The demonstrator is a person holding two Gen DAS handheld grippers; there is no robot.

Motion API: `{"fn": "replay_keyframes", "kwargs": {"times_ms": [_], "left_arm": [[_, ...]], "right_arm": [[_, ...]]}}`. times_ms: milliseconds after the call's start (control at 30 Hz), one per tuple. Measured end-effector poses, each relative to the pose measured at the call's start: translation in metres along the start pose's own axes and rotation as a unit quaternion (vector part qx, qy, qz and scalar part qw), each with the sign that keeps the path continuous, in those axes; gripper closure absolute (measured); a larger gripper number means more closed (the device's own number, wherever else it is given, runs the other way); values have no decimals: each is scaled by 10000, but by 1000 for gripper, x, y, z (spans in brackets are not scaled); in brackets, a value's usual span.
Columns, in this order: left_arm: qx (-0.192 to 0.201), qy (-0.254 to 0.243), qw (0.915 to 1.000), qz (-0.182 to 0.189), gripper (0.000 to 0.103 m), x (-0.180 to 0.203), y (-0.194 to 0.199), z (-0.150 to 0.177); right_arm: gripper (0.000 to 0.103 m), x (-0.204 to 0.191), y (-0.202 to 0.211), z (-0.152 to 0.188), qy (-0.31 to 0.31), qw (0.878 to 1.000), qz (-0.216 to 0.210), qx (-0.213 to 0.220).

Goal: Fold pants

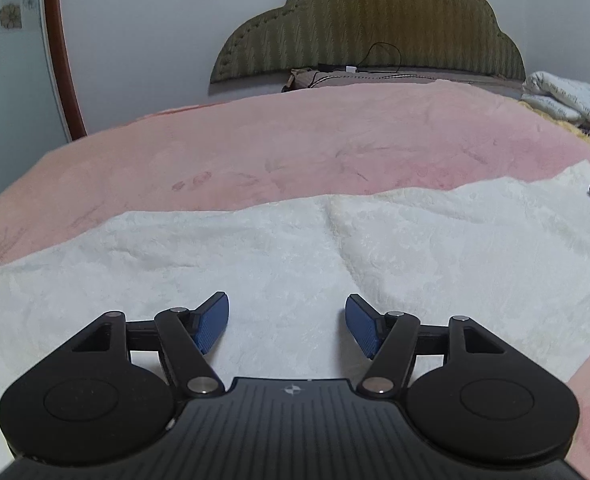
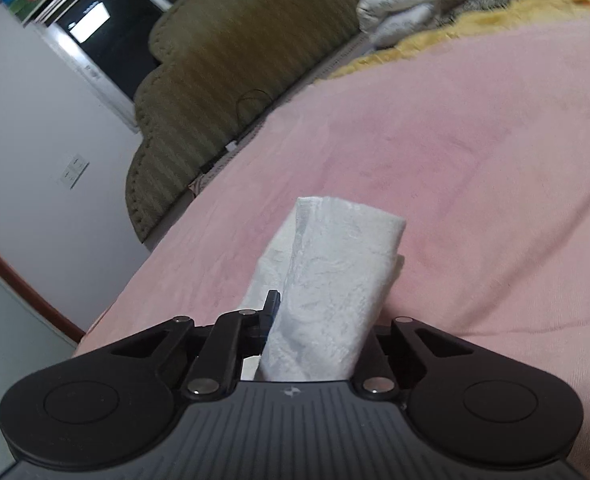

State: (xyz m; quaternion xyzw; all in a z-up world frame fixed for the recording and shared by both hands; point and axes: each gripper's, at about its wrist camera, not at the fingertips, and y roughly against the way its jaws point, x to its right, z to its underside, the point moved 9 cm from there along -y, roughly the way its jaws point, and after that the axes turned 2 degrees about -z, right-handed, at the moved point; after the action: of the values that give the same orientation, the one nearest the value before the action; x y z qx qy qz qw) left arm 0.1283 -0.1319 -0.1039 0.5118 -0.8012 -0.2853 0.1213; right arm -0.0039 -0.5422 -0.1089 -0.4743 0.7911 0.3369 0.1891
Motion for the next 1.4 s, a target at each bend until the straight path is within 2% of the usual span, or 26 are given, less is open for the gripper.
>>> {"fn": "replay_keyframes", "kwargs": {"times_ms": [100,167,200,267,367,433,500,600,667,767,800,833,867,933,967,1000,1033,1067,1100,1167,1267,1400], "left_arm": [[-96,452,9980,440,35,-1,0,-10],[-273,930,9909,937,34,0,-3,-16],[-390,1212,9844,1218,34,0,-5,-18],[-675,1921,9610,1870,32,1,-11,-21],[-1065,2937,9062,2850,27,9,-19,-25],[-1212,3417,8705,3329,23,17,-23,-31],[-1290,3697,8440,3664,19,26,-27,-38],[-1378,3938,8161,3998,13,41,-33,-49],[-1495,4042,8019,4138,7,50,-40,-53],[-1817,4321,7758,4223,7,61,-50,-46],[-1907,4403,7686,4230,7,63,-53,-42],[-1960,4463,7652,4207,7,63,-57,-41],[-1969,4507,7653,4154,7,61,-59,-40],[-1881,4542,7721,4026,8,51,-64,-42],[-1828,4530,7766,3979,15,46,-66,-44],[-1795,4499,7825,3912,29,38,-67,-46],[-1794,4432,7904,3830,38,32,-68,-46],[-1800,4334,7993,3753,58,27,-69,-47],[-1794,4222,8099,3655,73,21,-70,-47],[-1696,3994,8349,3386,89,9,-71,-47],[-1463,3536,8733,3014,97,-12,-64,-50],[-1053,2812,9234,2389,98,-38,-50,-60]], "right_arm": [[90,-46,6,4,1065,9941,-185,13],[90,-80,8,14,1774,9835,-359,-52],[90,-97,9,23,2077,9770,-478,-108],[91,-125,10,43,2557,9637,-717,-263],[91,-155,11,75,3017,9470,-997,-475],[91,-166,11,90,3214,9390,-1088,-571],[90,-172,13,98,3289,9353,-1144,-625],[91,-179,20,104,3350,9322,-1218,-635],[90,-181,25,105,3303,9332,-1274,-624],[90,-187,31,102,3195,9366,-1325,-554],[90,-189,33,103,3229,9350,-1354,-568],[90,-192,35,106,3317,9312,-1384,-599],[90,-197,36,111,3454,9257,-1408,-633],[90,-206,38,123,3857,9093,-1403,-688],[90,-211,40,131,4100,8990,-1376,-691],[90,-216,42,140,4325,8891,-1340,-672],[90,-221,43,148,4521,8801,-1300,-644],[90,-225,43,155,4691,8718,-1267,-617],[90,-229,43,162,4839,8641,-1245,-596],[90,-237,41,172,5039,8523,-1253,-621],[90,-251,38,189,5250,8371,-1375,-692],[90,-275,35,215,5507,8150,-1644,-735]]}}
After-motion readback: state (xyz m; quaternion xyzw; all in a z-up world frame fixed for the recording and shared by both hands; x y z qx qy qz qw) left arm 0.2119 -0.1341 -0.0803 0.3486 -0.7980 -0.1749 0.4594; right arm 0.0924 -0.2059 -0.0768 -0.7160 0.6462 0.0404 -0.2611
